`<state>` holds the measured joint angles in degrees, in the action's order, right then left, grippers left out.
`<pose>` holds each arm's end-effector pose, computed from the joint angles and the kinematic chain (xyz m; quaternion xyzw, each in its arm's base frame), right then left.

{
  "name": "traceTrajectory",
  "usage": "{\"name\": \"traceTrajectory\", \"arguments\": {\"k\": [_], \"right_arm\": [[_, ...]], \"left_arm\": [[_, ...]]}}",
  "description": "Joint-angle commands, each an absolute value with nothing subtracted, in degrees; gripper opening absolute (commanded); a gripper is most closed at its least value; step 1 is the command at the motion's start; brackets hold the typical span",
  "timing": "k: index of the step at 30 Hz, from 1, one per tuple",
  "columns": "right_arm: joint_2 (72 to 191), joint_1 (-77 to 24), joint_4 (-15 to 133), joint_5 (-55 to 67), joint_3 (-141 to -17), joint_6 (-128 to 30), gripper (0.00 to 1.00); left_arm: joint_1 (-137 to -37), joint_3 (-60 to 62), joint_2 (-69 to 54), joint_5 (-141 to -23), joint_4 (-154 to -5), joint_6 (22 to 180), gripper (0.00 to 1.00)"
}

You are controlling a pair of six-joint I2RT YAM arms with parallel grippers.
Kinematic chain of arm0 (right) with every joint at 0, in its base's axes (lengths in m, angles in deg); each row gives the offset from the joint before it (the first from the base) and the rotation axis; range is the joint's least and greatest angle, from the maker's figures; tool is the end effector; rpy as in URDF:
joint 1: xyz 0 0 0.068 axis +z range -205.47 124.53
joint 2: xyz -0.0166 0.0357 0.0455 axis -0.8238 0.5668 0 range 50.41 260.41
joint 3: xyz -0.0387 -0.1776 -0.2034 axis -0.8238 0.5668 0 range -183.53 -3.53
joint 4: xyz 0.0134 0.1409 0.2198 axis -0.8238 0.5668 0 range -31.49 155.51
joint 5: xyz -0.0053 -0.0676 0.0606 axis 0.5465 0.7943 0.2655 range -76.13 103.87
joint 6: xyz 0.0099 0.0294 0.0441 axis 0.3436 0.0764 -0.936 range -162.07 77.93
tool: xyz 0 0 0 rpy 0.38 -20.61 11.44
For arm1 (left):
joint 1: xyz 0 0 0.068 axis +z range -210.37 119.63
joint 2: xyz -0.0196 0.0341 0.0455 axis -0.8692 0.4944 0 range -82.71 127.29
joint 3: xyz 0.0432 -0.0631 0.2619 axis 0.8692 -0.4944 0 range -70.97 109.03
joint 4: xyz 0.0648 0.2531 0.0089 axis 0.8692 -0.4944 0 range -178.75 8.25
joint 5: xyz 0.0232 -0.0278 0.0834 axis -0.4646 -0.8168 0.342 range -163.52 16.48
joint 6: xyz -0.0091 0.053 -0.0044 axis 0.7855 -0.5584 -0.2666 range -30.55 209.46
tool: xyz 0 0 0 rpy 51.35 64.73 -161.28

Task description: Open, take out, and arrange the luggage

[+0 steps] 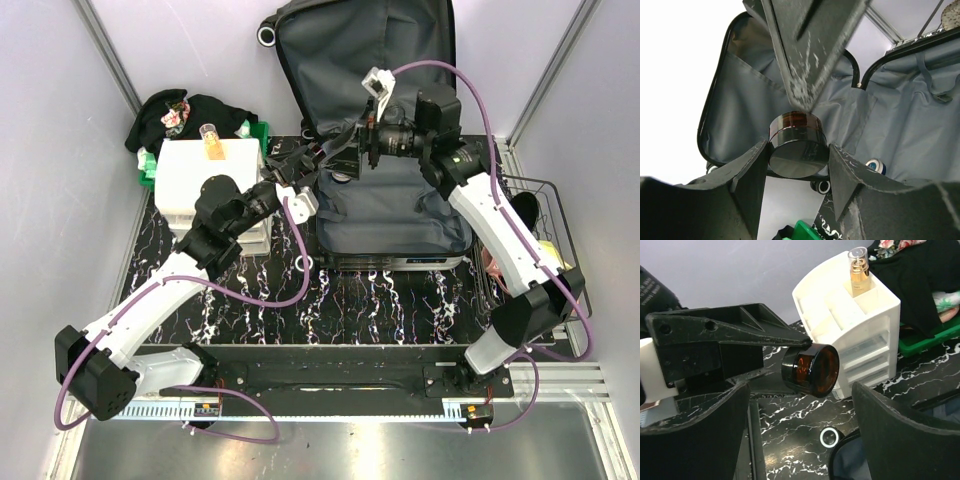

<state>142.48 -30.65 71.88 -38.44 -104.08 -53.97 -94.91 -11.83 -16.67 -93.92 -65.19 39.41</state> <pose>0.3135 0.1761 0.4646 -0.3707 0.6234 0.4994 0.4739 0.2146 -0.1627 0.4028 0.5273 0.3786 -0.0118 0.7606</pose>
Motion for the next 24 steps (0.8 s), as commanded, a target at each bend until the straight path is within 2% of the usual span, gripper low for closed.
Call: {"name": "traceTrajectory", "arguments": {"k": [1, 9, 12, 18, 24], "right_arm": [[139.62, -27.62, 79.6, -29.03, -106.8, -42.26, 0.91], [141.2, -22.17, 84.26, -13.39, -109.96, -35.22, 0.89], [141.73, -21.63, 84.18, -12.14, -110.93, -34.95, 0.89], [142.17, -20.14, 84.79, -10.39, -111.11, -34.17, 0.81], [144.8, -19.35, 90.41, -7.31, -113.83, -31.79, 0.81]], "left_arm": [[-94.91, -8.65, -17.85, -92.77, -63.99, 39.71, 0.0], [-95.61, -8.13, -17.76, -92.24, -66.45, 39.62, 0.01], [-96.22, -8.04, -17.59, -91.63, -67.07, 39.18, 0.0], [-96.58, -8.04, -17.41, -90.75, -67.16, 39.27, 0.0], [-96.75, -7.42, -16.88, -89.96, -67.42, 39.71, 0.0]]}}
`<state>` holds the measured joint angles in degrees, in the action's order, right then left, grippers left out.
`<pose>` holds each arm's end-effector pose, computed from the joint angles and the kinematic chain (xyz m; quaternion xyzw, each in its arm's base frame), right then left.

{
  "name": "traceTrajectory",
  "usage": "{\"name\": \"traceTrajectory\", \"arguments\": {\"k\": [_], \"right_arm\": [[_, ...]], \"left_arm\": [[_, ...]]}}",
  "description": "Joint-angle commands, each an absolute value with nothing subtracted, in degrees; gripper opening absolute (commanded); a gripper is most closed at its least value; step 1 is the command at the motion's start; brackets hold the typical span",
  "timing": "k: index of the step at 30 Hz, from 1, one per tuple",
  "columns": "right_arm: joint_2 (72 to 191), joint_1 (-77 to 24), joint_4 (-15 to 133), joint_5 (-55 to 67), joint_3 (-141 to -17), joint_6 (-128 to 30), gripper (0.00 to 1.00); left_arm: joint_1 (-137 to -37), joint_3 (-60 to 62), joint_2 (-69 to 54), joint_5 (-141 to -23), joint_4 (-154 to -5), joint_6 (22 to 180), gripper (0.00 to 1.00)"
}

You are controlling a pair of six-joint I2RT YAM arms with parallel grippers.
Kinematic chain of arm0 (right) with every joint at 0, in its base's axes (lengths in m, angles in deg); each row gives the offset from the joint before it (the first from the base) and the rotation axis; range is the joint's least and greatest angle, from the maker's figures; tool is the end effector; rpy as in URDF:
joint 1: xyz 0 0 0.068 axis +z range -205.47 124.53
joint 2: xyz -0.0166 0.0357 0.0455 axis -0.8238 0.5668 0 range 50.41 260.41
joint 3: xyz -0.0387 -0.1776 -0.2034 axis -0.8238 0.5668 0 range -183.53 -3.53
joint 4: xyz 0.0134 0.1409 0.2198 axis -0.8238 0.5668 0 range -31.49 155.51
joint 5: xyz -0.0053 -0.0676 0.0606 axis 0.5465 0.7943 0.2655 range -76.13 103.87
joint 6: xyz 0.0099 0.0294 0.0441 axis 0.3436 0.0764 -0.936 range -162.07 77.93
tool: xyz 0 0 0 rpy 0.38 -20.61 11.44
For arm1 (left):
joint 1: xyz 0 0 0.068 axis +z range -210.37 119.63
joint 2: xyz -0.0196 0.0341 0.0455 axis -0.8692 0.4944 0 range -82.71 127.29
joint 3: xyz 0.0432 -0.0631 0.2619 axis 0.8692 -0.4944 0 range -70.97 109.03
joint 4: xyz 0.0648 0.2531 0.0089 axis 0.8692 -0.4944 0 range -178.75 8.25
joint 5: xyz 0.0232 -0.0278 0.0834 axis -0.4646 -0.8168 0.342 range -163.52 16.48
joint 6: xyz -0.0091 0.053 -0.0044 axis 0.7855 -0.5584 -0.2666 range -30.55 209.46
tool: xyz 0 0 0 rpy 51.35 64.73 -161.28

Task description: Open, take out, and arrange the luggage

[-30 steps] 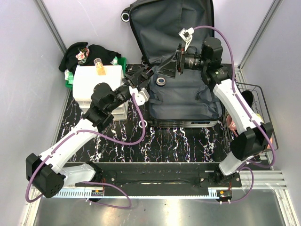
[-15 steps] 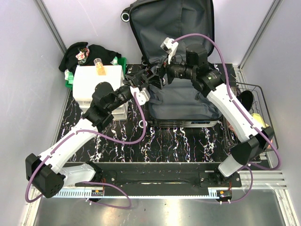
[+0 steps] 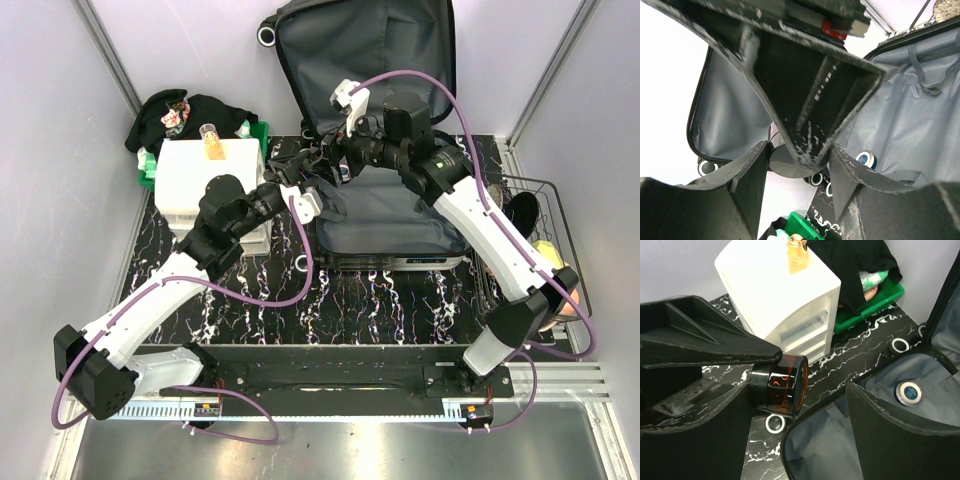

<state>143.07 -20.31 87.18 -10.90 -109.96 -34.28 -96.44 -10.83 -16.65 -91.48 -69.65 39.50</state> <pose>0.2847 0.2188 0.4664 -0.4052 0.6727 0.3061 0.5382 0.2117 -0.1677 0.4007 0.5350 0.4032 -0.0147 0.7423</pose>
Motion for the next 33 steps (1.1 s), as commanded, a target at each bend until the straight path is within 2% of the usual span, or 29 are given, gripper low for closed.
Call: {"name": "traceTrajectory", "arguments": {"k": [1, 3, 4, 5, 6, 7, 8, 10, 11, 12, 13, 15, 17, 19, 25, 27, 29, 33], "right_arm": [[145.24, -19.26, 90.85, -6.87, -114.44, -31.44, 0.8], [145.51, -19.26, 90.94, -6.43, -114.62, -31.44, 0.7], [145.77, -19.17, 91.12, -6.6, -114.97, -31.26, 0.59], [145.77, -19.17, 91.21, -6.69, -115.06, -31.35, 0.54], [145.77, -19.17, 91.21, -7.3, -115.06, -31.26, 0.43], [145.6, -19.17, 91.12, -7.57, -115.06, -31.26, 0.29], [145.51, -19.35, 90.77, -7.83, -115.15, -31.44, 0.23], [145.07, -19.26, 90.59, -8.71, -115.15, -31.96, 0.13], [144.81, -19.26, 89.98, -9.06, -115.15, -32.31, 0.04], [144.63, -19.35, 89.8, -9.85, -115.24, -32.75, 0.0], [144.28, -19.78, 89.71, -10.73, -115.32, -33.54, 0.0], [144.02, -20.84, 89.54, -14.92, -115.33, -34.77, 0.0], [143.49, -23.72, 88.06, -18.8, -114.71, -38.89, 0.0], [143.75, -26.63, 86.56, -27.93, -113.92, -45.19, 0.0], [145.42, -30.95, 83.57, -48.24, -112.87, -54.18, 0.0], [145.16, -30.95, 77.44, -53.77, -110.85, -58.66, 0.0], [144.81, -30.95, 70.85, -56.08, -107.6, -65.87, 0.0], [145.33, -30.6, 68.01, -60.03, -106.36, -71.25, 0.0]], "left_arm": [[-96.75, -7.42, -16.8, -90.04, -67.42, 39.71, 0.0], [-96.75, -7.42, -16.71, -90.04, -67.6, 39.62, 0.0], [-96.67, -7.25, -16.62, -90.04, -67.86, 39.53, 0.0], [-96.75, -7.16, -16.45, -90.04, -68.12, 39.53, 0.0], [-96.67, -6.9, -16.44, -90.22, -68.56, 39.53, 0.0], [-96.75, -6.81, -16.36, -90.57, -68.83, 39.62, 0.0], [-96.75, -6.63, -16.44, -91.18, -69.27, 39.97, 0.01], [-96.67, -5.67, -16.27, -91.54, -71.2, 41.54, 0.12], [-96.41, -5.14, -16.36, -91.62, -71.73, 43.9, 0.23], [-96.14, -5.05, -16.53, -92.06, -72.6, 44.88, 0.53], [-95.88, -5.05, -17.32, -92.5, -72.78, 45.85, 0.66], [-94.47, -5.84, -18.72, -95.47, -73.05, 47.88, 0.82], [-92.37, -6.28, -21.09, -98.29, -74.1, 49.02, 0.89], [-90.79, -5.93, -22.94, -101.81, -77.43, 49.81, 0.94], [-87.26, -4.7, -25.58, -112.0, -85.79, 47.63, 0.94], [-87.26, -3.82, -25.5, -116.03, -87.97, 46.92, 0.91], [-87.35, -2.25, -24.53, -117.81, -89.13, 47.08, 0.88], [-87.61, -1.09, -23.56, -119.14, -88.44, 48.15, 0.84]]}}
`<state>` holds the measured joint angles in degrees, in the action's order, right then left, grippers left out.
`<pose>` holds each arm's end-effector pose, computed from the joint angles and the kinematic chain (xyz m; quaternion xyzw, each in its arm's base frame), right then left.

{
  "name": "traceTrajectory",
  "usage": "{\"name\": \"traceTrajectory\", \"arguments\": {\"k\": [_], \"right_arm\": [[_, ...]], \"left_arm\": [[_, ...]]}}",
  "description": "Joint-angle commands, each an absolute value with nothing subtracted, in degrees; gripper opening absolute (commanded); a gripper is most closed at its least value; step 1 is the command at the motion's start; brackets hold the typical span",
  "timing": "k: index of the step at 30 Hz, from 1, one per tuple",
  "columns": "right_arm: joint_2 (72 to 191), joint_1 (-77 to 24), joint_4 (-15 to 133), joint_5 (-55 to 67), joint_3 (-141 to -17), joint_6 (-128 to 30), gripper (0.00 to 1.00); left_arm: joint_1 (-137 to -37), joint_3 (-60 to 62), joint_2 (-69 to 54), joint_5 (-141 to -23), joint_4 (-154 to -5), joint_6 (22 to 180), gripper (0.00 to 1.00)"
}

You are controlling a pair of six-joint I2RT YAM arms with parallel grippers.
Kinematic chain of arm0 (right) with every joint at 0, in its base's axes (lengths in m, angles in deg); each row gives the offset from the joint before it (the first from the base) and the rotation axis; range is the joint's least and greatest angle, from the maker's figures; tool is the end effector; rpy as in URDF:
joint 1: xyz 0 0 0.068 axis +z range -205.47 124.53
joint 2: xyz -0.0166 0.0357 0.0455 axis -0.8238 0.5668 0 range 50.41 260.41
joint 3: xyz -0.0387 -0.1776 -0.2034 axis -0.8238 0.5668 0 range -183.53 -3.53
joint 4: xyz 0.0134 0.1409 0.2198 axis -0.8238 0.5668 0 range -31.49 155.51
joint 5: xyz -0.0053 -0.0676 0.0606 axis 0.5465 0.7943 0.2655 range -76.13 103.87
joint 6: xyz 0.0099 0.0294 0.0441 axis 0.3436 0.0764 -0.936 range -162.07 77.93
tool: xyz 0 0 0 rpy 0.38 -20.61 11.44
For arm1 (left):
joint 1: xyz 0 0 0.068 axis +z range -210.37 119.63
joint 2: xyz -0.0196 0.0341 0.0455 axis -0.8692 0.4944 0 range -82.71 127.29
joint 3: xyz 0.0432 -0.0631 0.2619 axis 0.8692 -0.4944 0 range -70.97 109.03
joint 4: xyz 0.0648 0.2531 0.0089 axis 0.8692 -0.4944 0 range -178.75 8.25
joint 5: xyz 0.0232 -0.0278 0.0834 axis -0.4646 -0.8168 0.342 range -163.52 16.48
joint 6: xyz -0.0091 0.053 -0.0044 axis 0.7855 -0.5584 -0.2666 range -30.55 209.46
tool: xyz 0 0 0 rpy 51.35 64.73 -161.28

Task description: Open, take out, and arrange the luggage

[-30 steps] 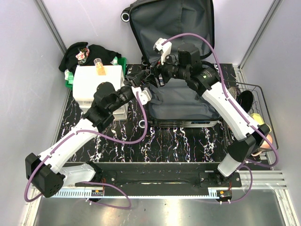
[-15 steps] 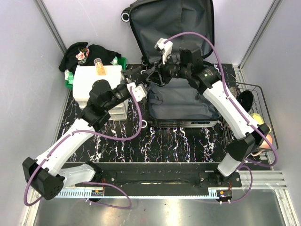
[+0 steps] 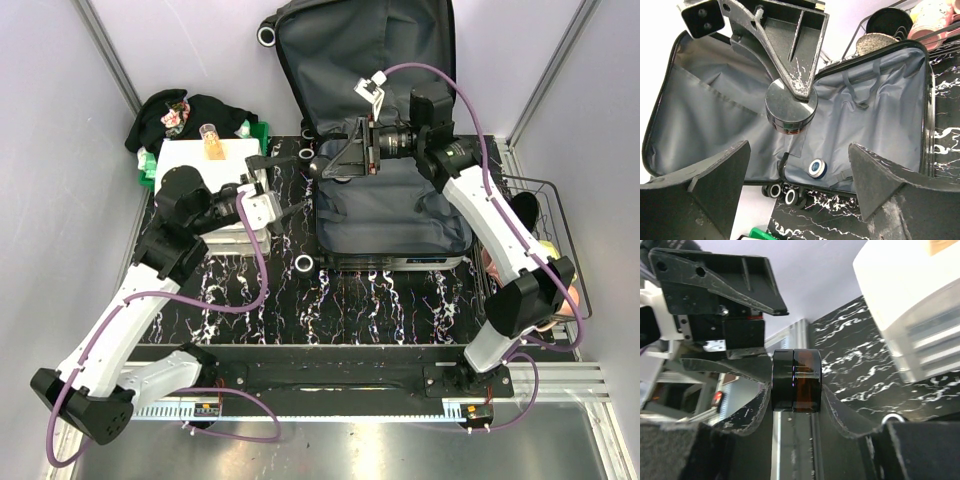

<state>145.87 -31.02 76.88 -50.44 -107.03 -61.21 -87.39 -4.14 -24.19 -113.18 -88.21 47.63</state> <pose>0.3211 0.1813 0.4539 -0.3707 0.6335 0.5808 0.3519 0.1832 -0.1188 0.4366 0.5709 0.4020 -0.1470 0.7006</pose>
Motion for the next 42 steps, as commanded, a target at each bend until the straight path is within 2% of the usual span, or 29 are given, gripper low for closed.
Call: {"name": "traceTrajectory", "arguments": {"k": [1, 9, 13, 17, 23, 33, 34, 36, 37, 38, 40, 42], "right_arm": [[145.51, -30.25, 67.74, -60.3, -106.01, -72.91, 0.0], [144.54, -27.52, 67.04, -58.82, -103.72, -74.33, 0.0], [145.07, -27.08, 68.35, -57.85, -104.34, -73.89, 0.0], [145.16, -26.38, 70.11, -56.97, -104.87, -72.75, 0.0], [145.42, -25.85, 71.43, -56.44, -105.39, -71.69, 0.0], [145.42, -25.76, 72.13, -55.91, -105.75, -70.82, 0.01], [145.42, -25.85, 72.31, -55.48, -105.83, -70.64, 0.1], [145.33, -26.29, 72.66, -53.2, -105.75, -70.12, 0.42], [145.07, -26.55, 72.75, -51.88, -105.75, -70.02, 0.68], [145.07, -26.99, 72.75, -50.3, -105.83, -70.2, 0.79], [145.42, -29.0, 72.75, -46.96, -106.88, -70.37, 0.97], [145.68, -30.59, 72.66, -43.63, -107.85, -70.81, 0.98]], "left_arm": [[-87.79, -1.18, -23.48, -118.7, -88.17, 48.32, 0.84], [-88.67, -0.48, -22.42, -119.31, -87.02, 49.11, 0.86], [-89.81, 0.31, -21.89, -118.09, -87.02, 48.76, 0.83], [-90.86, 0.93, -21.45, -116.41, -87.02, 48.59, 0.73], [-91.74, 1.1, -21.02, -114.48, -87.02, 47.09, 0.7], [-91.92, 2.51, -20.05, -113.69, -88.87, 47.09, 0.42], [-92.01, 2.51, -20.31, -113.51, -89.13, 47.44, 0.39], [-92.01, 2.6, -20.66, -111.33, -89.48, 49.71, 0.27], [-91.92, 2.77, -20.92, -110.27, -89.57, 53.21, 0.23], [-91.57, 2.51, -21.19, -109.3, -90.01, 54.9, 0.12], [-90.61, 1.2, -22.94, -105.36, -89.93, 61.28, 0.03], [-86.58, -1.0, -24.96, -103.67, -89.57, 66.58, 0.0]]}}
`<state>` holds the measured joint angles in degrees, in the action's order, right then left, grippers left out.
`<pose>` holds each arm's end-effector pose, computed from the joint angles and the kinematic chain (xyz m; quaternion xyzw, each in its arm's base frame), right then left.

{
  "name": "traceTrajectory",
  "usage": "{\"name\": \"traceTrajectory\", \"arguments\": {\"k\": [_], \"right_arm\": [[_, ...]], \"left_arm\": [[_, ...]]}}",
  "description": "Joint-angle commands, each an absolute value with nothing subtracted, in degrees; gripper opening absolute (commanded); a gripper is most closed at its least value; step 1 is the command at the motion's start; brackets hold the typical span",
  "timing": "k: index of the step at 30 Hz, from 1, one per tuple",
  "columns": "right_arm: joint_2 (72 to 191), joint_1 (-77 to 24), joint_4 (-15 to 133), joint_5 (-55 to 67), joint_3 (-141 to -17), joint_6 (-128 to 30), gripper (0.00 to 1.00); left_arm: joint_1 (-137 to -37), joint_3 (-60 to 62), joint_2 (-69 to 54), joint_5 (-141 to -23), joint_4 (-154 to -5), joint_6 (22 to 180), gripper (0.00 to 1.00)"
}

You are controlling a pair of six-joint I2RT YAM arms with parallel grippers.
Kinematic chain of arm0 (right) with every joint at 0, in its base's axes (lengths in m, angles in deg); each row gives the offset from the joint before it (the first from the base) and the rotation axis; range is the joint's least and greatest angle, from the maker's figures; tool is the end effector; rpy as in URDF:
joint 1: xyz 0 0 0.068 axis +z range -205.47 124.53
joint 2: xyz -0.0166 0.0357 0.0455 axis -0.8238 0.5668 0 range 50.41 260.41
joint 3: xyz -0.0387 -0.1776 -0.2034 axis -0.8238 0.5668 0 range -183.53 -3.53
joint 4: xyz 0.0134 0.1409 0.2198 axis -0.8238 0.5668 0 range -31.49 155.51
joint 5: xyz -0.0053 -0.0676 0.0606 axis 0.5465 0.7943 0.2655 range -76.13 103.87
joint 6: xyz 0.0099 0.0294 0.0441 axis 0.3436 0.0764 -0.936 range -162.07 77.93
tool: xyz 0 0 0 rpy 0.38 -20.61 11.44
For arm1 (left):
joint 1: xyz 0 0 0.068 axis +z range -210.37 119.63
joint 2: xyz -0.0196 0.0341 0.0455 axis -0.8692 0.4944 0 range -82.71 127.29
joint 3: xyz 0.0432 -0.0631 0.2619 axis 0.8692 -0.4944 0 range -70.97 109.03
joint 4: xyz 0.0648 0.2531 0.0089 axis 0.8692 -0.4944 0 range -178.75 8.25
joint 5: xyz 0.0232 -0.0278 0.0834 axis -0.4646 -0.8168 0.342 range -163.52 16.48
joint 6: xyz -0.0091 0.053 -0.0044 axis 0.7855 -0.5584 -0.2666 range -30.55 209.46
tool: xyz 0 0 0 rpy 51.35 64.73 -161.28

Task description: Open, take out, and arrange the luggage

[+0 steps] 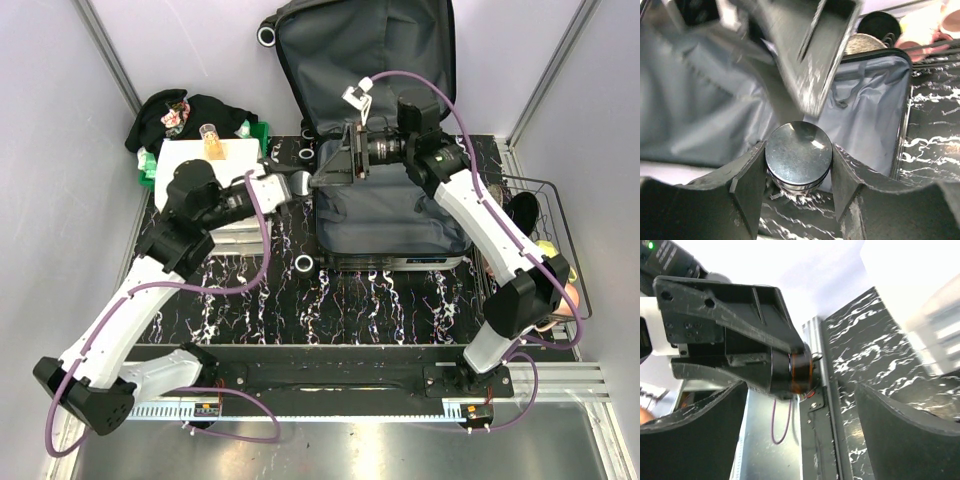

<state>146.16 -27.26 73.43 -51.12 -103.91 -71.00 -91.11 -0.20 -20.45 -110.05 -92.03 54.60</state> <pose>0.3139 0.2050 0.4398 -0.3403 0.6495 0.6207 0.2775 0.1895 -0.1373 0.4395 0.5527 0.4550 -0.2012 0.6686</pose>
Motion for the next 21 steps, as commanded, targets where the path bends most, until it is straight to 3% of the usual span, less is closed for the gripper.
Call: {"name": "traceTrajectory", "arguments": {"k": [1, 5, 11, 17, 21], "right_arm": [[145.86, -31.82, 72.66, -42.82, -108.03, -70.55, 0.98], [145.77, -33.5, 72.75, -40.62, -108.12, -68.79, 0.99], [145.77, -33.85, 72.75, -40.27, -107.86, -67.48, 1.0], [146.04, -33.85, 73.45, -39.48, -107.77, -67.12, 1.0], [145.78, -33.85, 73.45, -39.3, -107.33, -67.21, 0.99]], "left_arm": [[-84.56, -1.44, -25.58, -103.41, -89.92, 72.0, 0.0], [-71.31, -3.99, -27.95, -101.04, -92.12, 81.7, 0.0], [-56.71, -7.24, -29.72, -85.48, -95.81, 89.28, 0.02], [-48.6, -5.49, -24.8, -80.55, -95.82, 95.17, 0.08], [-47.54, -3.47, -19.28, -82.82, -93.53, 95.17, 0.03]]}}
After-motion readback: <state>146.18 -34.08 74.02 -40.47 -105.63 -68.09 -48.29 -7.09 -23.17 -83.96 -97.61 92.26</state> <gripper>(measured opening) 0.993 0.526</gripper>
